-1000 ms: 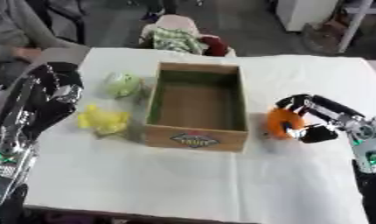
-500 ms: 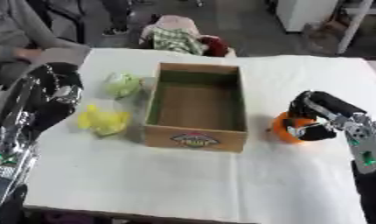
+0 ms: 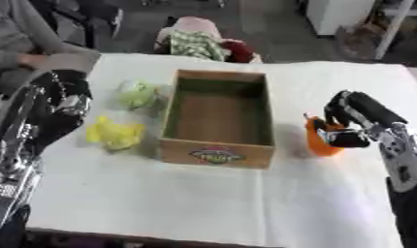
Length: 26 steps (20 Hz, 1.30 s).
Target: Pick up objects on the table and place them in the box.
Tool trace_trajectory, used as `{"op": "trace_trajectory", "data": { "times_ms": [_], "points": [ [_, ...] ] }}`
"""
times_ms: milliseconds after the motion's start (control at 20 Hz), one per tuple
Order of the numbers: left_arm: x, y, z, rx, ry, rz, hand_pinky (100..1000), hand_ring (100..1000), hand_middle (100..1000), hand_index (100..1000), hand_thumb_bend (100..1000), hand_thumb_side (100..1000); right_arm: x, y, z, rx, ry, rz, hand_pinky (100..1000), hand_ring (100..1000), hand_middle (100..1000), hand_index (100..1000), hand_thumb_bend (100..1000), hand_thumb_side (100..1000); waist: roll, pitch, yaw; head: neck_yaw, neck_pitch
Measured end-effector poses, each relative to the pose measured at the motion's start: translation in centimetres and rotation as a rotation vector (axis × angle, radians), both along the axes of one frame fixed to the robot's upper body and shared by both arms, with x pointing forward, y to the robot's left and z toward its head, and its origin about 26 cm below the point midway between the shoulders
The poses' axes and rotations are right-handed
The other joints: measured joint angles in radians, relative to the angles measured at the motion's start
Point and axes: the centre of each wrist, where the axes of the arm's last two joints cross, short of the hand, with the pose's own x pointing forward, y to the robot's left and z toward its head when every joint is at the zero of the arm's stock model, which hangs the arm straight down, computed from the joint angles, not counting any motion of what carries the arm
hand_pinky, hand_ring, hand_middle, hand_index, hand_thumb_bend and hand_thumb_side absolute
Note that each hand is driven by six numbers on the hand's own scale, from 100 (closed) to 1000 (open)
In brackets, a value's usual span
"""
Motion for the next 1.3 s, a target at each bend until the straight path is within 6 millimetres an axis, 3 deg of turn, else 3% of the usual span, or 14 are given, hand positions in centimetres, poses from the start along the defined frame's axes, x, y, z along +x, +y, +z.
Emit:
{"op": "trace_trajectory", "data": {
  "times_ms": [250,500,700,1000,1050,1100,1150,1200,1300],
  "points": [
    [0.0,0.0,0.0,-0.001,0.000,-0.001,835,604,571,694,100,128,0.2,2.4,3.1,0.072,-0.094,0.039,320,253,202,253,100,120,0.002,-0.002,0.004,-0.001,-0.001],
    [0.0,0.0,0.0,-0.002,0.002,-0.004,836,604,572,694,100,128,0.1,6.6,6.1,0.112,-0.164,0.124,326,256,205,256,100,109,0.006,-0.003,0.010,-0.008,-0.003],
    [0.0,0.0,0.0,-0.002,0.000,-0.010,835,604,572,694,100,128,-0.5,10.2,6.3,0.136,-0.158,0.196,324,256,205,258,100,109,0.013,-0.003,0.015,-0.013,-0.005],
    [0.1,-0.2,0.1,-0.001,0.000,-0.021,835,604,572,694,100,130,-1.4,13.8,5.5,0.144,-0.124,0.242,344,281,230,290,100,121,0.019,-0.002,0.020,-0.019,-0.008],
    [0.2,-0.3,0.1,-0.001,0.000,-0.026,835,604,572,694,100,131,-1.6,14.5,5.1,0.143,-0.114,0.247,362,308,259,331,100,124,0.019,-0.002,0.020,-0.021,-0.008],
    [0.2,-0.4,0.1,0.000,0.000,-0.030,835,604,572,694,100,132,-1.8,15.2,4.6,0.140,-0.105,0.246,400,384,345,444,100,133,0.019,-0.002,0.020,-0.021,-0.008],
    [0.2,-0.4,0.1,0.001,0.001,-0.033,835,604,572,694,100,132,-2.1,15.7,4.2,0.138,-0.098,0.244,416,421,392,503,100,140,0.019,-0.002,0.020,-0.022,-0.009],
    [0.2,-0.4,0.1,0.001,0.001,-0.035,835,604,572,694,100,133,-2.2,16.2,3.7,0.138,-0.093,0.240,460,503,511,637,100,156,0.019,-0.002,0.020,-0.022,-0.009],
    [0.3,-0.5,0.0,0.002,0.004,-0.040,835,604,572,694,100,134,-2.4,16.8,3.1,0.131,-0.087,0.234,523,604,650,761,100,170,0.018,-0.002,0.020,-0.022,-0.009]
  ]
}}
